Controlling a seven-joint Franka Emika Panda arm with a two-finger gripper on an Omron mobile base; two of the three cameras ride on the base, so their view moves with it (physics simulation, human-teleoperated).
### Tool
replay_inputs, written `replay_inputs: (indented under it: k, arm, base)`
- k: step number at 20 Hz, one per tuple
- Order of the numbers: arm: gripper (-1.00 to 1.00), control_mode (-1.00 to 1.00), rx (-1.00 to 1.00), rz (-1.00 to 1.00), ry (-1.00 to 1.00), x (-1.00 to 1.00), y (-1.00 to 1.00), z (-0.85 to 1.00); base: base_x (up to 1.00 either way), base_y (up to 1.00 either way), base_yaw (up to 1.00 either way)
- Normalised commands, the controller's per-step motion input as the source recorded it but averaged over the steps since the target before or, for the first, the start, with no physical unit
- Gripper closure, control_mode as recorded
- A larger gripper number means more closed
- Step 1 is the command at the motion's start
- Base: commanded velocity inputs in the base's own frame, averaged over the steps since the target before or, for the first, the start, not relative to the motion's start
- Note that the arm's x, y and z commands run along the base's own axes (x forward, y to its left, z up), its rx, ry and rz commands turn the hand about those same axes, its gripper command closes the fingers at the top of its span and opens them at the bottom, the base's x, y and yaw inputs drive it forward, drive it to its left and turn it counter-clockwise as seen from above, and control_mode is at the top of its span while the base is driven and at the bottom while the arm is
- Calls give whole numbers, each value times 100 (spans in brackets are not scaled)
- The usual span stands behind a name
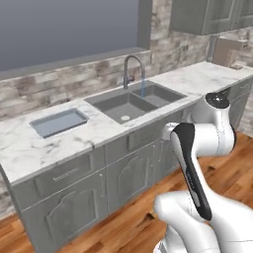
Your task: Take the fish out of the fridge, briefly rinse it in the sink, and place it on the tray next to the sink.
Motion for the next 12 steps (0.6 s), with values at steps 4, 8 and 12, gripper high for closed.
replay_inputs:
  k: [4,8,12]
  arm:
    - [100,100,0,0,0,0,0,0]
    - [100,100,0,0,0,0,0,0]
    - [100,100,0,0,0,0,0,0]
  base:
    - [100,-100,0]
    - [100,-100,0]
    - [100,-100,0]
